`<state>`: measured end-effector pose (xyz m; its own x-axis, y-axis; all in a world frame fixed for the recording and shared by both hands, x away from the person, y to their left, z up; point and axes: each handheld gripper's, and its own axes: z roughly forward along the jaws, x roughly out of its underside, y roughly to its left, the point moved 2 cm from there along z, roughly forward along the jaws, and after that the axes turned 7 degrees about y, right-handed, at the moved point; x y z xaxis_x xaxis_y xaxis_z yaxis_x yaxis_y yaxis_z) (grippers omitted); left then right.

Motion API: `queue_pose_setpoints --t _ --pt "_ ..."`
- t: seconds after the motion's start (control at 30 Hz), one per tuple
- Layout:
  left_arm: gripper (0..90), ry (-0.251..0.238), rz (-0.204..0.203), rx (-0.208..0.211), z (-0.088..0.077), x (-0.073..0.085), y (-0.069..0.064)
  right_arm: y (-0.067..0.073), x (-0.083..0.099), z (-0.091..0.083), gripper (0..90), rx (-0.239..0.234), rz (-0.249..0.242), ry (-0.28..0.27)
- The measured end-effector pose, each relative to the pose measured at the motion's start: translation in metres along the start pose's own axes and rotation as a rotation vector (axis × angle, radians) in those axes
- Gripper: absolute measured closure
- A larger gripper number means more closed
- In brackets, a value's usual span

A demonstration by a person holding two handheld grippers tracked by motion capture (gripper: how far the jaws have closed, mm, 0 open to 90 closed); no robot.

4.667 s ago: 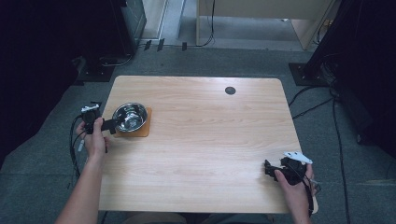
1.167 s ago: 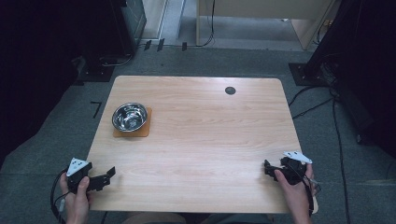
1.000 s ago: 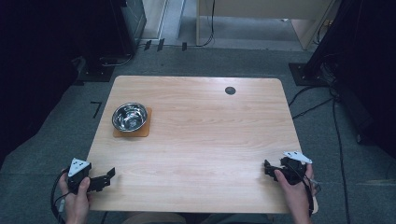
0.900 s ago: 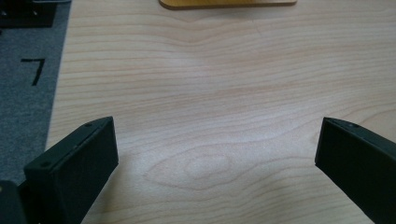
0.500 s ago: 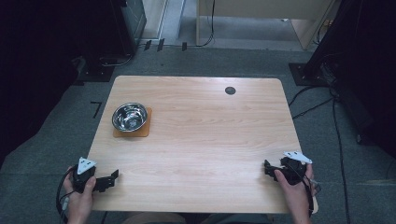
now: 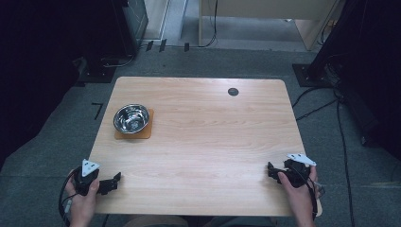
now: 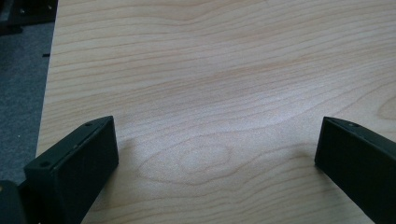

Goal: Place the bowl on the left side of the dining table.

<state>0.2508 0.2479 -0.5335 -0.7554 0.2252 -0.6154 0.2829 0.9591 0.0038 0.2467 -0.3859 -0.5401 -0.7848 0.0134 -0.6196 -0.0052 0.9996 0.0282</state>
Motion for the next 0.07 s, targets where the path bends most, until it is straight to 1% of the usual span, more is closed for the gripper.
queue_pose_setpoints --t 0.07 --pt "0.0 0.000 0.000 0.000 0.0000 0.0000 0.0000 0.0000 0.0000 0.0000 0.3 0.000 0.000 0.000"
